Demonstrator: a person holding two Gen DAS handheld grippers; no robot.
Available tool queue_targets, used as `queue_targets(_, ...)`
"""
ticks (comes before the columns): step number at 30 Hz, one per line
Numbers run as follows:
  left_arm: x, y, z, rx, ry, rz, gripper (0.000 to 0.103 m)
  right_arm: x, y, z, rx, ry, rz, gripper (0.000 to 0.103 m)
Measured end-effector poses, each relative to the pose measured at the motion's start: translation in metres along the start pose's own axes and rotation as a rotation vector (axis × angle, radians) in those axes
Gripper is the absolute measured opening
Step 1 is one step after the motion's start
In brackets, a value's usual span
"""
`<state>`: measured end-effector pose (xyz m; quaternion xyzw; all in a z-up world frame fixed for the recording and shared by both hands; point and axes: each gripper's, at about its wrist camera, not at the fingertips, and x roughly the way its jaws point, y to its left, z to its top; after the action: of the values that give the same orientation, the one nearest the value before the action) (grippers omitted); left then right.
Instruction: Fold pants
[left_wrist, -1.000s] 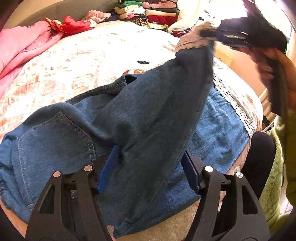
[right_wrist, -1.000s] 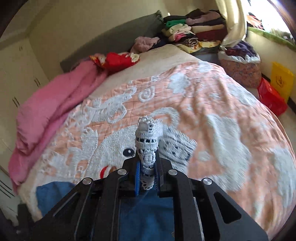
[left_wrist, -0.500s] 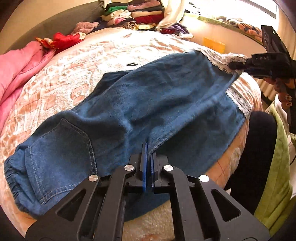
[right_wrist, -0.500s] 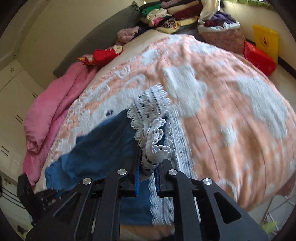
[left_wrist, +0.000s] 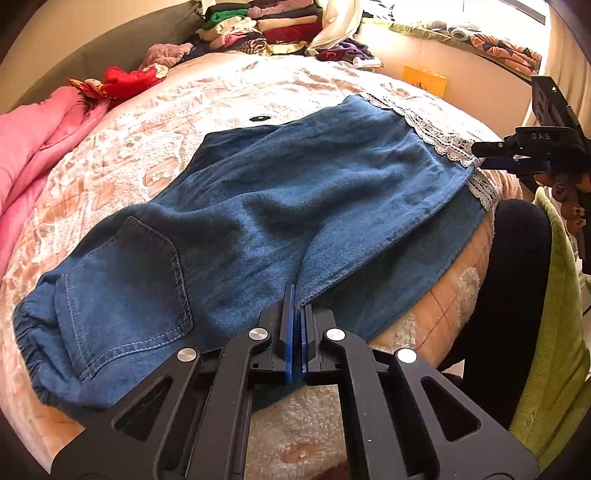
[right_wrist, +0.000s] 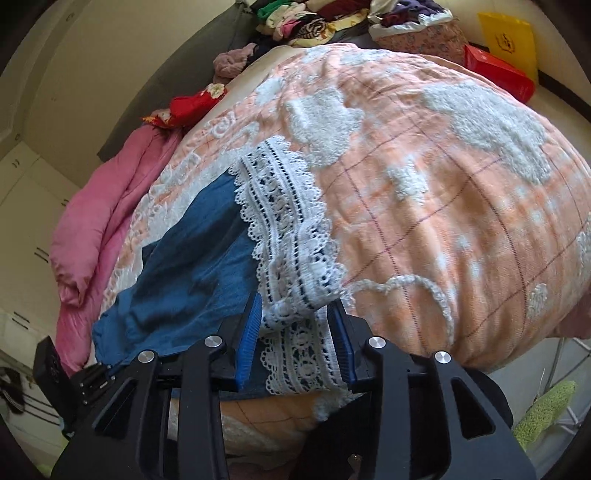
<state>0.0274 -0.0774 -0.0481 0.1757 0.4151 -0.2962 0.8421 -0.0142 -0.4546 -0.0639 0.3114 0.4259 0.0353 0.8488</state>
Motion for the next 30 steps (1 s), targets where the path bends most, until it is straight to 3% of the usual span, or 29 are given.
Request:
queue_targets(3,-0.004,0.0,-0.001,-0.006,-0.003,-0.003,0.0,0.0,-0.003,0.0,0.009,0.003,0.011,0.019)
queue_targets(6,-0.01,0.003,-0.002,-0.009,-0.009,-0.004,0.0,-0.003,-0.001,-0.002,0.001,0.002,0.019,0.014)
queue_targets(14,-0.03,0.015,-0.011,-0.036,-0.02,-0.007,0.0,-0.012,0.01,-0.017,-0.045,0.036,0.038,0.014)
queue_targets(23,-0.014,0.01,-0.02,-0.023,0.034,-0.016,0.0,-0.005,-0.004,-0.025,-0.005,0.069,-0.004,0.014)
queue_targets(30,-0.016,0.011,-0.025,-0.023,0.041,-0.015,0.001,-0.023,-0.006,-0.022,-0.014,0.018,-0.085,0.035)
